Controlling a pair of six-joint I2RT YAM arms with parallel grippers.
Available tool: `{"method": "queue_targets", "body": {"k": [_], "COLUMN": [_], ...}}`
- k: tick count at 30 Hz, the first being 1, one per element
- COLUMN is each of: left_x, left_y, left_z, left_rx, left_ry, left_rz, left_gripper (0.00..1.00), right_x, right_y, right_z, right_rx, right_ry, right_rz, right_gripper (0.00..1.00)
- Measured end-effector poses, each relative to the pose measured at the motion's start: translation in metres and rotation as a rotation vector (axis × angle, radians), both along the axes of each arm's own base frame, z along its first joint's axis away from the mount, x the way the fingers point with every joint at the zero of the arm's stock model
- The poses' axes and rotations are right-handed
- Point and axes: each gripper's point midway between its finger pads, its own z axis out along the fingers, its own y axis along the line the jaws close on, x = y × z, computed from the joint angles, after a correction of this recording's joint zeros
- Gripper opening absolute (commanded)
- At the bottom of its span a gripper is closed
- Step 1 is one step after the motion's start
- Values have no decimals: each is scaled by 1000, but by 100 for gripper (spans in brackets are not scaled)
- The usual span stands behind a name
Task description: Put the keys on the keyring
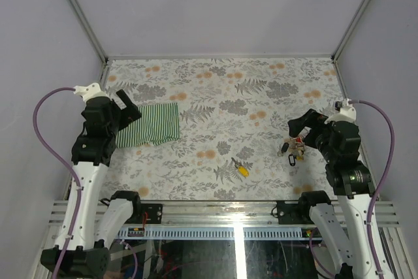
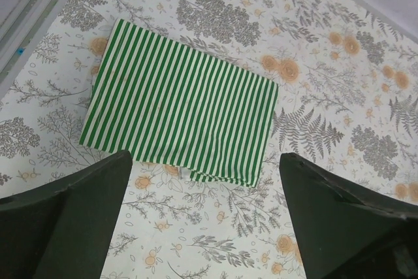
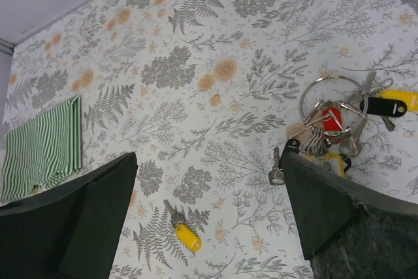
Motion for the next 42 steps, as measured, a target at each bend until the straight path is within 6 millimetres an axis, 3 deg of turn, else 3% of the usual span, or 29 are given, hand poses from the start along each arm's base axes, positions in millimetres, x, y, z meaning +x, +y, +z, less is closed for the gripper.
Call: {"method": "queue_targets", "body": {"k": [15,21,26,31,42], "left_x": [3,-2,-2,1,3], "left_y": [2,-1,-4,-7,-10], "left_z": [-41,-65,-66,-65,-68], "left_rx": [12,7,1,-3,-7], "left_ry": [129,182,182,172,184], "left_rz": [8,-11,-32,-51,-65], "left_gripper": [100,100,100,100,100], "right_x": [9,36,52,73,116], "right_y": [-9,-6,-6,-5,-13], "right_z": [-38,-81,-114,-127,-148], "right_rx": [-47,-70,-99,-130,-182], "right_ry": [171,372,488,530,592], "right_rz": [-44,-34,-20,-1,-2], "right_gripper": [99,99,99,99,77]}}
